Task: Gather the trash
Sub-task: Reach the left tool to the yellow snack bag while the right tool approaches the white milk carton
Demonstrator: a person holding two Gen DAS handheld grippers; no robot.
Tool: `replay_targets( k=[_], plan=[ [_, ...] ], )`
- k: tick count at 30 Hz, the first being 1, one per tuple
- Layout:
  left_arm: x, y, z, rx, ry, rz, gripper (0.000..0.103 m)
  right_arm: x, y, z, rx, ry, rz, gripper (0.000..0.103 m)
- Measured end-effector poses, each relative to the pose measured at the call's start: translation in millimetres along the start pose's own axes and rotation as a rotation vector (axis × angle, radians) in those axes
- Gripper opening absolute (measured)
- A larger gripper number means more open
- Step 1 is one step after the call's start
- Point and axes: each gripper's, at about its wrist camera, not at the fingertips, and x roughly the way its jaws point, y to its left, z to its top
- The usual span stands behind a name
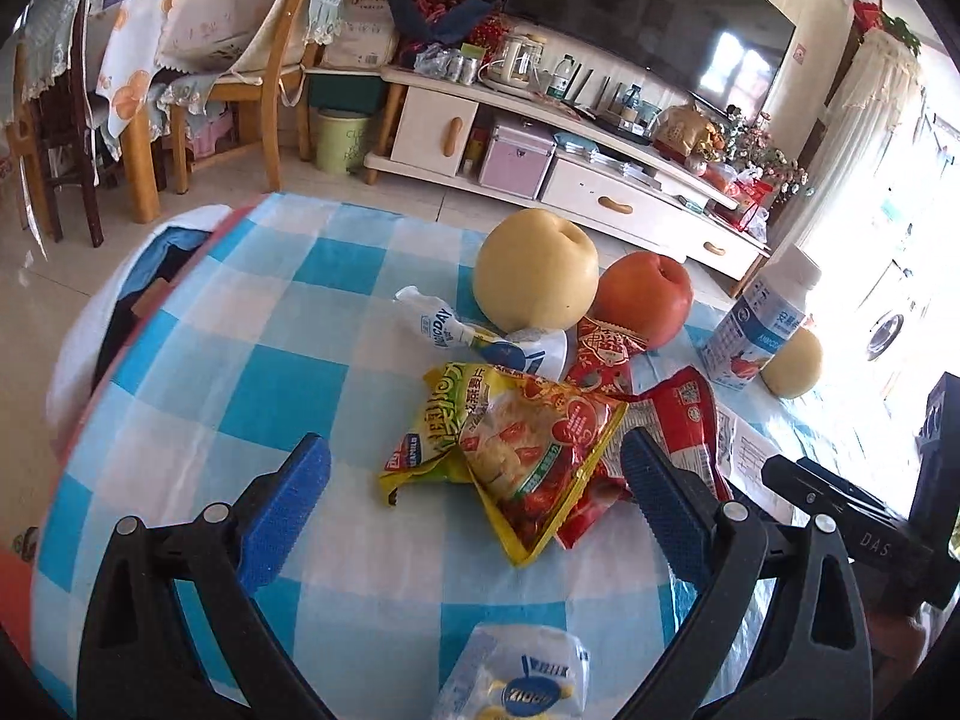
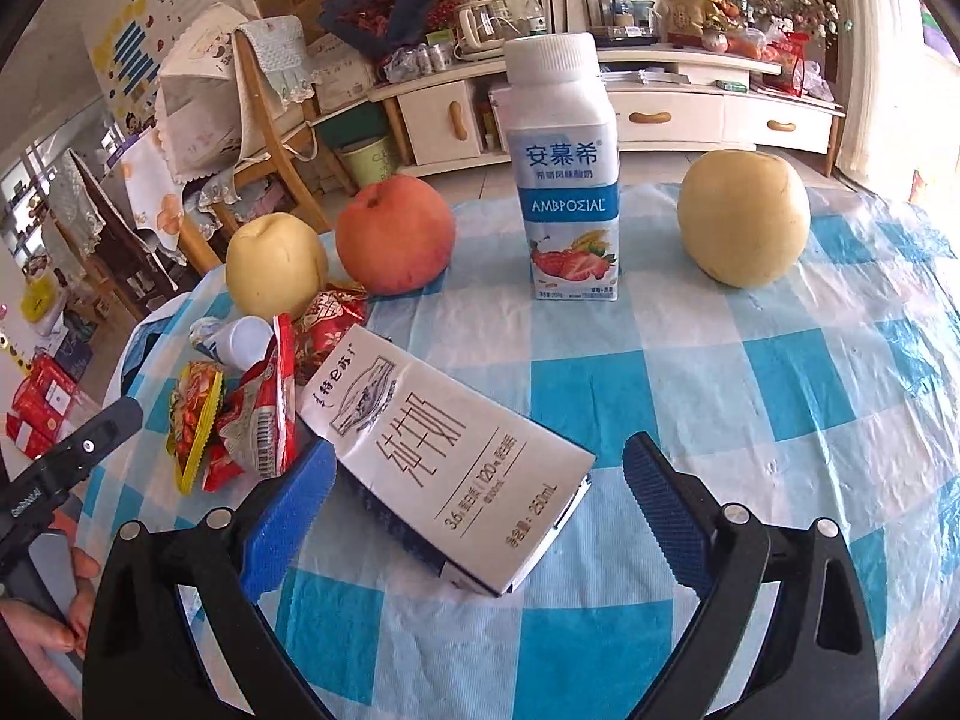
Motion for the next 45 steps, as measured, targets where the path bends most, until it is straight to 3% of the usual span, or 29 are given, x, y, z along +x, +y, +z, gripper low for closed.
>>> replay_targets(
  k=[5,11,16,21,25,29,35,39,42,45],
  plan=[
    [21.7,16.8,16.4,-0.134,0.024,-0.078,0.098,9.5,3.6,8.8,-0.024,0.005,0.056,0.095],
    [46.8,27.6,20.6,-0.218,0.11,-0.173,0.098,20.8,18.9,7.6,-0.087,0.054,0.143,0.096],
    [53.3,13.8,14.7,-0.174,0.178,-0.231,0.098,19.9,34.4,0.1,-0.138,0.103,0.195,0.096],
    [52.6,-6.5,5.4,-0.083,0.224,-0.259,0.098,5.0,60.6,-14.2,-0.268,0.122,0.197,0.095],
    [51.2,-30.2,-4.5,0.023,0.319,-0.384,0.098,-1.2,62.0,-23.2,-0.306,0.132,0.175,0.095],
    [40.5,-37.3,-3.6,0.144,0.277,-0.34,0.098,-1.9,46.7,-23.2,-0.276,0.129,0.118,0.095],
    [18.5,-16.8,16.9,0.218,0.076,-0.162,0.098,0.1,36.7,-19.5,-0.211,0.125,0.13,0.096],
    [21.7,-16.2,23.5,0.204,0.027,-0.183,0.098,1.4,48.7,-22.5,-0.232,0.123,0.14,0.096],
    [35.5,-19.6,23.5,0.156,0.069,-0.23,0.098,4.5,60.6,-24.5,-0.269,0.12,0.129,0.095],
    [48.2,-27.8,26.2,0.172,0.092,-0.233,0.098,8.0,67.9,-26.8,-0.301,0.113,0.097,0.096]
  ],
)
